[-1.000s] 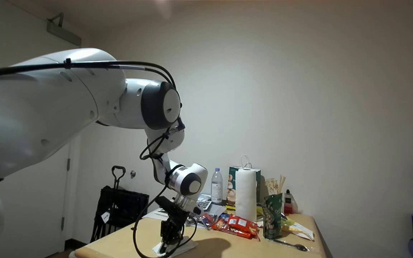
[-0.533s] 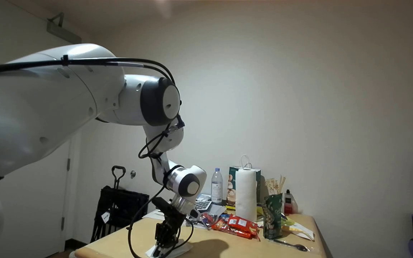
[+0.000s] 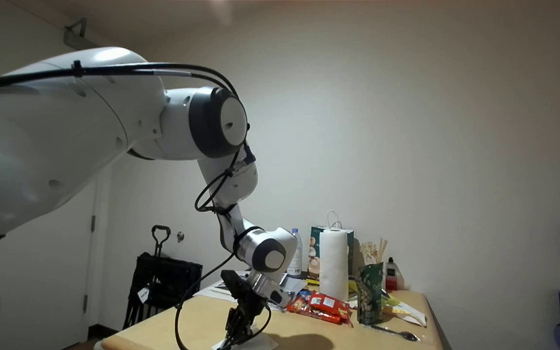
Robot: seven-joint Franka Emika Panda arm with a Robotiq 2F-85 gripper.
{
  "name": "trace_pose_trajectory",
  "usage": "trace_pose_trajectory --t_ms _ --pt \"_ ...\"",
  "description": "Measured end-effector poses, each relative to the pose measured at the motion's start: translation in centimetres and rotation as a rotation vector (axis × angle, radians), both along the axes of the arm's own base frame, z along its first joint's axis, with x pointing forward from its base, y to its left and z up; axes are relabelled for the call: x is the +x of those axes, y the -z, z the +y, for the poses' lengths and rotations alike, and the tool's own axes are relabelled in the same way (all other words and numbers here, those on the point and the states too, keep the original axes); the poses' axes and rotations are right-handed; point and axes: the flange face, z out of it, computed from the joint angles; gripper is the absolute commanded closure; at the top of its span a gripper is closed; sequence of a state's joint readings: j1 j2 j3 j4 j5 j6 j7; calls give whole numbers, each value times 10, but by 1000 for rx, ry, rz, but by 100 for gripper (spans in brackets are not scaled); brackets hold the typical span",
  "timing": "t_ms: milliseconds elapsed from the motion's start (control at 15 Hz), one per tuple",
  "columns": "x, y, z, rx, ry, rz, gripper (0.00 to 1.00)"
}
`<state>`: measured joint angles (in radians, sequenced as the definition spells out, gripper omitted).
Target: Use the white napkin to wipe the table
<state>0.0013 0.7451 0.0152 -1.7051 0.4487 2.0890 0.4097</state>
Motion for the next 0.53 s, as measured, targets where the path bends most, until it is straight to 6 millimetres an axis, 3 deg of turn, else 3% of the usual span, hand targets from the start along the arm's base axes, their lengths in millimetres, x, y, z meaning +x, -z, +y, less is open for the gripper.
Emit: trace_pose_trajectory --t_ms 67,200,533 --pt "-5 0 -15 3 50 -4 98" --pt "-6 -1 -26 3 68 -5 98" --pt "-3 -1 -13 5 47 -9 100"
